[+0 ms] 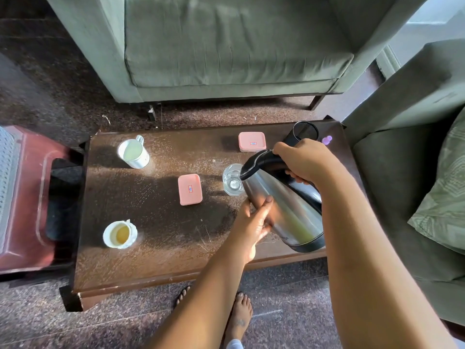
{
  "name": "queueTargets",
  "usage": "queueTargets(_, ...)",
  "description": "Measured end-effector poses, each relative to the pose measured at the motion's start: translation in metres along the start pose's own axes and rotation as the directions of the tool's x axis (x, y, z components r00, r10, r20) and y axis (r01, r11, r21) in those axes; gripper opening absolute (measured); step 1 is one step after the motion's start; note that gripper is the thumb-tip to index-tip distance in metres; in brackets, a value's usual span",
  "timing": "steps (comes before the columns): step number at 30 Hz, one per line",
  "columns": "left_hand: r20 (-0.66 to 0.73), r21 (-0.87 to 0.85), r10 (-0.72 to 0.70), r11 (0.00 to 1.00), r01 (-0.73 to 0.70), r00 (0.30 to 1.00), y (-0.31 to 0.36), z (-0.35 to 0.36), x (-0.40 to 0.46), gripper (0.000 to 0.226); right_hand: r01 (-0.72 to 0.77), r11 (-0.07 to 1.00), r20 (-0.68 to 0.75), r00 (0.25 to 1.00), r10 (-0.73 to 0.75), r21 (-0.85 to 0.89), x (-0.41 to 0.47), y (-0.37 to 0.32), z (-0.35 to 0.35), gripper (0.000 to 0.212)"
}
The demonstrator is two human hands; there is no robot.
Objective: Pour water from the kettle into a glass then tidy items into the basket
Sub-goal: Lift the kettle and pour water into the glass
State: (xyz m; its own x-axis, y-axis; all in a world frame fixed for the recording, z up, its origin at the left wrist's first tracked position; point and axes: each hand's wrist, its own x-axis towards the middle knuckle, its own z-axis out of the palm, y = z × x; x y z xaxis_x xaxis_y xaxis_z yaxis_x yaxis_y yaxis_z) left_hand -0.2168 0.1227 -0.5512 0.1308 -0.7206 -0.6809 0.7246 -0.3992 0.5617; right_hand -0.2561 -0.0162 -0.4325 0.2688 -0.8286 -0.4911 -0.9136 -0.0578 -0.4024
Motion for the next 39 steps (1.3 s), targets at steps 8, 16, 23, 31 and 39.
queueTargets(8,-0.009,-0.002,0.000,1.000,0.000,1.000,-0.0007,-0.0042,0.0033,0.043,0.011,1.000,0.002,1.000,-0.011,-0.001,0.0004,-0.0032,0.0045,0.050)
queueTargets(16,0.000,-0.008,0.003,1.000,-0.003,1.000,0.0016,-0.0048,0.0012,0.041,0.009,1.000,-0.002,1.000,-0.009,-0.004,0.0008,-0.0030,0.0062,0.051)
queueTargets(23,-0.003,-0.004,0.002,1.000,-0.002,1.000,0.0023,-0.0030,0.0019,0.041,0.003,1.000,0.004,1.000,-0.003,-0.008,0.0009,-0.0033,0.0033,0.052)
queueTargets(31,-0.012,-0.036,-0.005,0.999,0.005,1.000,0.0058,0.0008,0.0001,0.034,-0.023,1.000,0.004,1.000,0.023,-0.003,0.0004,-0.0046,0.0019,0.053)
queueTargets(39,-0.016,-0.033,-0.020,0.999,0.019,1.000,0.0052,0.0011,0.0004,0.034,-0.030,0.999,0.007,1.000,0.030,-0.012,0.0013,-0.0053,0.0021,0.051)
